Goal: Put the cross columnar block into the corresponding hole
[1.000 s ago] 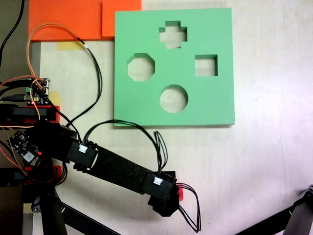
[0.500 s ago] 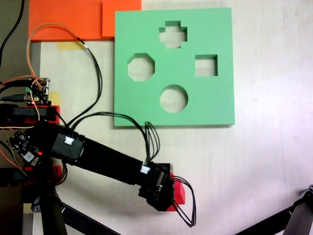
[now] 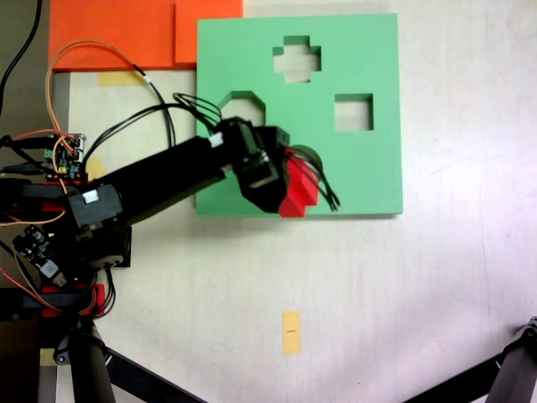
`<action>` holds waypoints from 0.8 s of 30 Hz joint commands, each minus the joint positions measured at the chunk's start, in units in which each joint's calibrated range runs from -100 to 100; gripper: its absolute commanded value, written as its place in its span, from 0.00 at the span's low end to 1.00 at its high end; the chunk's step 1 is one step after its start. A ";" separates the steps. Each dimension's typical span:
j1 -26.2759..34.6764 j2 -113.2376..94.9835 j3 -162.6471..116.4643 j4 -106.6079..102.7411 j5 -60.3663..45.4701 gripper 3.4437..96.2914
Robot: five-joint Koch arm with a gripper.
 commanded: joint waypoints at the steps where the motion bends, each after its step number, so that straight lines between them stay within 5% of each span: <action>1: 4.54 4.89 9.01 -1.76 4.40 0.41; 24: 13.09 35.06 35.34 7.29 10.99 0.41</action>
